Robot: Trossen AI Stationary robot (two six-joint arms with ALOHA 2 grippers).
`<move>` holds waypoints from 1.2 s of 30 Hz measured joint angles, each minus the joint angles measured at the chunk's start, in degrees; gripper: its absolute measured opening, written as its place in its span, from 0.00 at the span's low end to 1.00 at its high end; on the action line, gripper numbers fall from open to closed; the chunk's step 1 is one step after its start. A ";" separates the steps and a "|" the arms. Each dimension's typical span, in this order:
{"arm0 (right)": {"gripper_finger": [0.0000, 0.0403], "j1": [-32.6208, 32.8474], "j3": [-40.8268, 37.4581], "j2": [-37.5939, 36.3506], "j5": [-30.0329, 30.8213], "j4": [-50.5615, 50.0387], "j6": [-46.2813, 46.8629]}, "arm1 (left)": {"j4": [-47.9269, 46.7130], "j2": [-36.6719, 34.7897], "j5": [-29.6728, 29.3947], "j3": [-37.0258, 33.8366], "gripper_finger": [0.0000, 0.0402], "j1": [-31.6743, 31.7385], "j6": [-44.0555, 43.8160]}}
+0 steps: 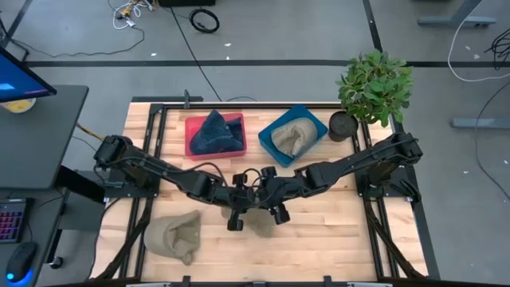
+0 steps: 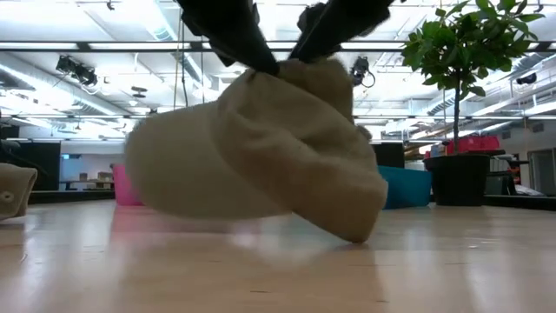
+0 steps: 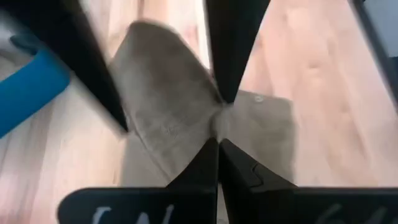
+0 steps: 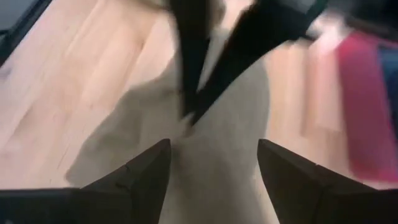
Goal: Pick & Place hat
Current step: Put the right gray cap into the blue bin
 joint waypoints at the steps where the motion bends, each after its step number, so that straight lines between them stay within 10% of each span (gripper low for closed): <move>1: 0.60 -0.02 -0.02 0.00 -1.12 -0.69 0.46 | -0.57 0.00 -1.24 0.00 0.02 -0.08 -0.26; 17: 0.56 -0.74 -0.04 0.63 -0.99 -0.59 2.74 | 4.91 -0.04 -7.74 -0.04 0.01 -0.50 4.29; 28: 0.05 -0.74 -0.02 0.55 -0.56 -5.35 8.53 | 4.76 -0.04 -10.93 -0.04 0.04 0.08 4.07; 36: 0.03 -0.66 -0.02 0.55 6.57 -8.52 22.38 | 4.03 -0.04 -12.37 -0.02 0.05 1.35 3.04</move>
